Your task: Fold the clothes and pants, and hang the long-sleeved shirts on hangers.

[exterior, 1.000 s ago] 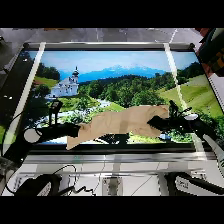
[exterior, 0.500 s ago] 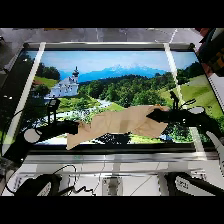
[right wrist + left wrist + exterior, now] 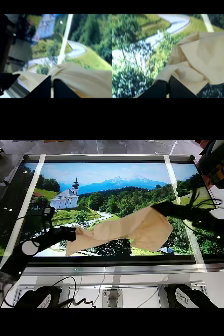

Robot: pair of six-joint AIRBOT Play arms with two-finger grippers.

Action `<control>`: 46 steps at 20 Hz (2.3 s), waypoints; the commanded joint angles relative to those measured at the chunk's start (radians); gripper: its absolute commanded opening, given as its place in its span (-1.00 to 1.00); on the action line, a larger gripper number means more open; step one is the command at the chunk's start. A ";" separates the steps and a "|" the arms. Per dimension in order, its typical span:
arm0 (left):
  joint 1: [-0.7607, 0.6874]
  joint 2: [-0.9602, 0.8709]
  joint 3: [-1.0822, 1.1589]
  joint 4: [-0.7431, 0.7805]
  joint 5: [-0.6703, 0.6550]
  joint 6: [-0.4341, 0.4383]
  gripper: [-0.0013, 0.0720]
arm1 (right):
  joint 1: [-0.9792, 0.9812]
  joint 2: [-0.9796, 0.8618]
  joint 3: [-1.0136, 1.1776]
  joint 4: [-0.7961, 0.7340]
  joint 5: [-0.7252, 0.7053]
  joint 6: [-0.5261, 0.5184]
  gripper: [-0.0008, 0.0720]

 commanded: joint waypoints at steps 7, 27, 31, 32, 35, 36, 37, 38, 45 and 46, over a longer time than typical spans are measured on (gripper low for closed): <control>0.148 0.421 0.123 0.004 0.188 0.000 -0.92 | 0.000 0.164 0.294 -0.502 -0.363 0.353 -0.94; 0.275 0.515 -0.243 -0.061 -0.375 -0.245 -0.92 | 0.069 -0.378 0.294 -0.719 -0.308 0.572 0.73; 0.276 0.474 -0.244 -0.064 -0.324 -0.223 -0.92 | -0.040 -0.401 0.294 -0.873 -0.140 0.545 0.46; 0.276 0.474 -0.244 -0.064 -0.304 -0.223 -0.92 | -0.079 -0.402 0.294 -0.884 -0.056 0.486 0.43; 0.276 0.475 -0.244 -0.064 -0.262 -0.223 -0.92 | -0.152 -0.402 0.237 -0.827 0.116 0.293 0.24; 0.276 0.475 -0.244 -0.064 -0.254 -0.223 -0.92 | -0.161 -0.402 0.187 -0.785 0.122 0.269 0.24; 0.276 0.475 -0.244 -0.064 -0.249 -0.223 -0.92 | -0.162 -0.402 0.126 -0.734 0.108 0.248 0.24; 0.276 0.475 -0.244 -0.064 -0.246 -0.223 -0.92 | -0.159 -0.402 0.058 -0.656 0.079 0.221 0.24; 0.276 0.475 -0.244 -0.064 -0.245 -0.224 -0.92 | -0.108 -0.460 -0.172 -0.287 -0.160 0.133 0.14; 0.276 0.475 -0.244 -0.064 -0.245 -0.223 -0.92 | -0.084 -0.473 -0.172 -0.264 -0.187 0.129 0.14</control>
